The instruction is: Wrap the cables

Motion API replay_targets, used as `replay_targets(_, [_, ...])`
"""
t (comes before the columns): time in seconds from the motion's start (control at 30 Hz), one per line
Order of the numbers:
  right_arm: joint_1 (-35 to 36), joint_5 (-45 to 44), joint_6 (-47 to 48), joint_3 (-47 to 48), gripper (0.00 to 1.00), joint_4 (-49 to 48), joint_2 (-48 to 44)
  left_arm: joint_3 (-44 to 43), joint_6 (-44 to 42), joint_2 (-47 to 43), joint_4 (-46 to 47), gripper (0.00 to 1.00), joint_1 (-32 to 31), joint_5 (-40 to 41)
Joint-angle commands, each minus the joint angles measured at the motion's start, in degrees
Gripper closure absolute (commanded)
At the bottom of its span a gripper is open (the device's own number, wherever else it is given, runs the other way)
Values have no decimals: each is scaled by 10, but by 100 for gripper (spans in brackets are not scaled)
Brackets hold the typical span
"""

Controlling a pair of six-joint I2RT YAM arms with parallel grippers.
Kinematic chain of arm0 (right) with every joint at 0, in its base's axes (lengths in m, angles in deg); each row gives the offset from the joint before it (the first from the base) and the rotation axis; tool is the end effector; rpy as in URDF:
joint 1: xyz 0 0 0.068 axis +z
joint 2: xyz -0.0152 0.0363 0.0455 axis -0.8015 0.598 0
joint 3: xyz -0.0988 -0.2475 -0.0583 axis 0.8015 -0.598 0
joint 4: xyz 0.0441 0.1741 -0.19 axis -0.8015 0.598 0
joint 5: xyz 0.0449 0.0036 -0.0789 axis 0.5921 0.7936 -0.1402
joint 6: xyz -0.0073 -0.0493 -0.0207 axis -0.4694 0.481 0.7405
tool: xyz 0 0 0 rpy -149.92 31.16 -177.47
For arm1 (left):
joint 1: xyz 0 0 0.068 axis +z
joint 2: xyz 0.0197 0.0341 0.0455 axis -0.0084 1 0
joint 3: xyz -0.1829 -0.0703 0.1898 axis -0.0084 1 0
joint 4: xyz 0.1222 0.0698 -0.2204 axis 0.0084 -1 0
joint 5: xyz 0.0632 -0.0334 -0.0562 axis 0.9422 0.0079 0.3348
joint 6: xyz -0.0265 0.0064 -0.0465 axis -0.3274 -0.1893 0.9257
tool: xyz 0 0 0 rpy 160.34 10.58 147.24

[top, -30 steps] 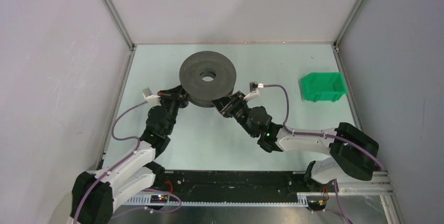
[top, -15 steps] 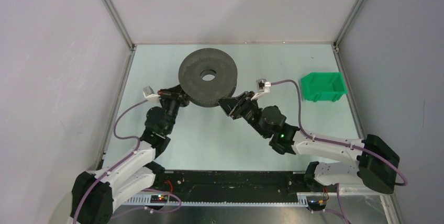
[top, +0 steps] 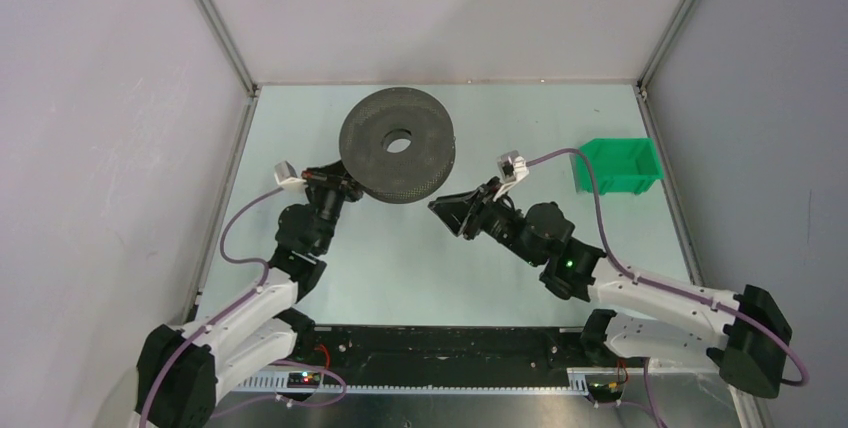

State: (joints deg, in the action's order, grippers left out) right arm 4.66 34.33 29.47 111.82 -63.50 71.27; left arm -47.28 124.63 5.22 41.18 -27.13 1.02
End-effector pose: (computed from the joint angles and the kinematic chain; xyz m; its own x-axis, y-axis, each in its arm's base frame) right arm 0.1314 0.2013 0.3135 -0.3739 0.4183 -0.8278 -0.6798 0.4835 0.5514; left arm 0.1816 -0.0830 0.2619 -0.2659 -0.9616 0.0685 0.1917 -0.1224 -0.9738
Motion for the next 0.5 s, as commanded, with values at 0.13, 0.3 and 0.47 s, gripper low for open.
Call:
replay_targets(0.13, [-36,36,58,-3,65,136,-112,-38,20,9,81,100,-5,-9])
replay_targets(0.3, [-78,46,102,-3,64,176,-184,-46,13,23,81,100,-5,-33])
replay_targets(0.47, [-183,122,128,7,58,162,-199,-53,11,36,86,100,-5,-68])
